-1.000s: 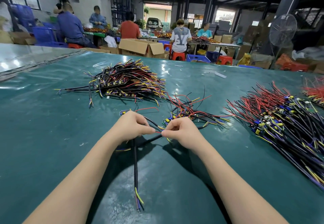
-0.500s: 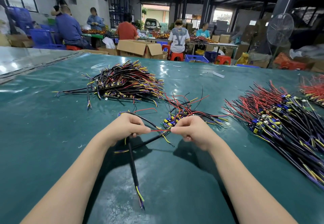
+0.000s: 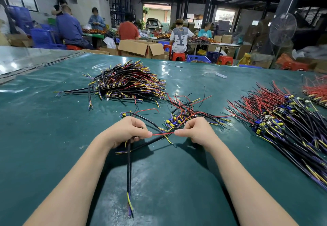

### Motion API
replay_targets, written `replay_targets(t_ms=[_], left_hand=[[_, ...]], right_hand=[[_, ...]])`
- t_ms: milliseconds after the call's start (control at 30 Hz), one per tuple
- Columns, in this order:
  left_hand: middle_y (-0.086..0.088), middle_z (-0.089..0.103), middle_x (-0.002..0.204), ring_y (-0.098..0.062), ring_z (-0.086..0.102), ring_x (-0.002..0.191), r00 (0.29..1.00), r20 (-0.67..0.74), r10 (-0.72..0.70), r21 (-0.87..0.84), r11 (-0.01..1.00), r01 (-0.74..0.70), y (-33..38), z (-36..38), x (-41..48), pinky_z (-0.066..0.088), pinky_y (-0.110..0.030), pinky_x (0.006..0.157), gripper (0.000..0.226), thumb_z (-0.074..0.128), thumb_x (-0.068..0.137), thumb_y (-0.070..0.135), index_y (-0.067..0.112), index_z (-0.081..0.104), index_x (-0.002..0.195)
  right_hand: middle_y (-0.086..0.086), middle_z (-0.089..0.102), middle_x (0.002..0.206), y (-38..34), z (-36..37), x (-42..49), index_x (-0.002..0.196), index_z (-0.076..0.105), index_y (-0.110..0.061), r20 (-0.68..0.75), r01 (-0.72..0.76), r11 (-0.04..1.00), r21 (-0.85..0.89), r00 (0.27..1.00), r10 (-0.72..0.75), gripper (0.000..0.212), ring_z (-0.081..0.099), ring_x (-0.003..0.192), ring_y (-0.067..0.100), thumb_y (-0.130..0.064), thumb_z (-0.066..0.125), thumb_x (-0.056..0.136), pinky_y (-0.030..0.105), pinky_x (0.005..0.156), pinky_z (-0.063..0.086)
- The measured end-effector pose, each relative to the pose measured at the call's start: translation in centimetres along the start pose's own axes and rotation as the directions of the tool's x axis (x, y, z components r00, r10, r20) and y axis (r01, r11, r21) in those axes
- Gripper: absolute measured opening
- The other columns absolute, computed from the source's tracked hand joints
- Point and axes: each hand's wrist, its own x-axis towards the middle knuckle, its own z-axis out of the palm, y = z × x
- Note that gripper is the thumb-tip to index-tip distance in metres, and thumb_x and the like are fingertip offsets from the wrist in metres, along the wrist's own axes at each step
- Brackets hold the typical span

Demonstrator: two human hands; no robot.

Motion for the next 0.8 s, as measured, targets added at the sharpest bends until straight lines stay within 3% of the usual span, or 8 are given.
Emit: replay_targets(t_ms=[167, 233, 300, 367, 467, 567, 667, 800], left_hand=[[0.005, 0.044, 0.041, -0.005, 0.036, 0.035, 0.999, -0.031, -0.024, -0.018, 1.000, 0.024, -0.4, -1.3, -0.4, 0.026, -0.012, 0.037, 0.030, 0.077, 0.063, 0.008, 0.012, 0.051, 0.048], [0.005, 0.045, 0.041, -0.005, 0.036, 0.035, 0.999, -0.012, -0.033, -0.015, 0.999, 0.033, -0.3, -1.4, -0.5, 0.027, -0.011, 0.037, 0.024, 0.073, 0.058, 0.013, 0.013, 0.052, 0.046], [0.005, 0.046, 0.041, -0.005, 0.037, 0.036, 0.999, 0.016, -0.043, 0.011, 0.999, 0.043, 0.0, -1.2, -0.6, 0.027, -0.012, 0.037, 0.020, 0.069, 0.056, 0.017, 0.017, 0.054, 0.043], [0.006, 0.048, 0.042, -0.005, 0.040, 0.037, 0.998, 0.037, -0.048, 0.059, 0.997, 0.046, 0.2, -0.7, -0.5, 0.028, -0.012, 0.038, 0.020, 0.070, 0.056, 0.020, 0.017, 0.055, 0.042], [0.006, 0.049, 0.042, -0.006, 0.041, 0.038, 0.999, -0.006, -0.040, 0.078, 0.996, 0.041, 0.0, -0.6, -0.3, 0.029, -0.012, 0.038, 0.026, 0.076, 0.063, 0.015, 0.016, 0.056, 0.047], [0.007, 0.049, 0.043, -0.005, 0.041, 0.039, 0.996, -0.075, -0.041, 0.091, 0.995, 0.047, -0.3, -1.1, -0.2, 0.028, -0.014, 0.040, 0.030, 0.072, 0.075, 0.008, 0.013, 0.055, 0.051], [0.006, 0.049, 0.043, -0.005, 0.041, 0.038, 0.995, -0.076, -0.058, 0.086, 0.994, 0.064, -0.3, -1.5, -0.4, 0.027, -0.015, 0.040, 0.030, 0.076, 0.070, 0.009, 0.015, 0.055, 0.049], [0.005, 0.047, 0.042, -0.005, 0.039, 0.036, 0.996, -0.074, -0.052, 0.027, 0.998, 0.054, -0.3, -1.7, -0.7, 0.029, -0.012, 0.037, 0.029, 0.069, 0.076, 0.002, 0.009, 0.054, 0.053]], right_hand=[[-0.006, 0.046, 0.046, 0.2, -1.6, -0.2, 0.051, 0.063, -0.012, 0.302, -0.082, 0.895, 0.439, 0.951, -0.061, 0.039, 0.039, 0.041, 0.004, 0.012, 0.056, 0.081, 0.013, 0.041, 0.031], [-0.005, 0.048, 0.045, 0.1, -1.9, -0.5, 0.055, 0.064, -0.009, 0.348, -0.106, 0.885, 0.454, 0.935, -0.066, 0.037, 0.039, 0.039, 0.004, 0.014, 0.053, 0.081, 0.013, 0.040, 0.031], [-0.005, 0.048, 0.047, -0.1, -1.5, -0.4, 0.058, 0.059, -0.009, 0.289, -0.021, 0.990, 0.139, 0.957, -0.021, 0.027, 0.038, 0.039, 0.005, 0.006, 0.061, 0.081, 0.012, 0.041, 0.030], [-0.003, 0.052, 0.054, -0.4, -0.7, -0.1, 0.060, 0.059, -0.015, 0.166, 0.087, 0.936, -0.341, 0.986, -0.031, 0.022, 0.045, 0.049, 0.008, -0.008, 0.068, 0.078, 0.014, 0.047, 0.036], [-0.001, 0.060, 0.065, -0.6, 0.2, 0.1, 0.057, 0.057, -0.019, -0.010, 0.095, 0.861, -0.500, 0.993, -0.115, 0.023, 0.054, 0.066, 0.016, -0.015, 0.069, 0.076, 0.024, 0.063, 0.046], [-0.010, 0.053, 0.053, -0.2, -0.4, 0.0, 0.049, 0.054, -0.021, -0.041, 0.080, 0.917, -0.391, 0.994, -0.104, 0.031, 0.049, 0.056, 0.006, -0.018, 0.076, 0.071, 0.019, 0.052, 0.037], [-0.009, 0.044, 0.043, 0.0, -1.4, -0.3, 0.045, 0.055, -0.019, 0.012, 0.074, 0.997, -0.032, 0.997, -0.073, 0.035, 0.035, 0.041, 0.005, -0.012, 0.079, 0.069, 0.015, 0.043, 0.028], [-0.005, 0.042, 0.043, 0.0, -1.9, -0.3, 0.043, 0.059, -0.015, 0.159, 0.073, 0.938, 0.340, 0.978, -0.134, 0.039, 0.032, 0.037, 0.007, 0.008, 0.067, 0.073, 0.014, 0.038, 0.024]])
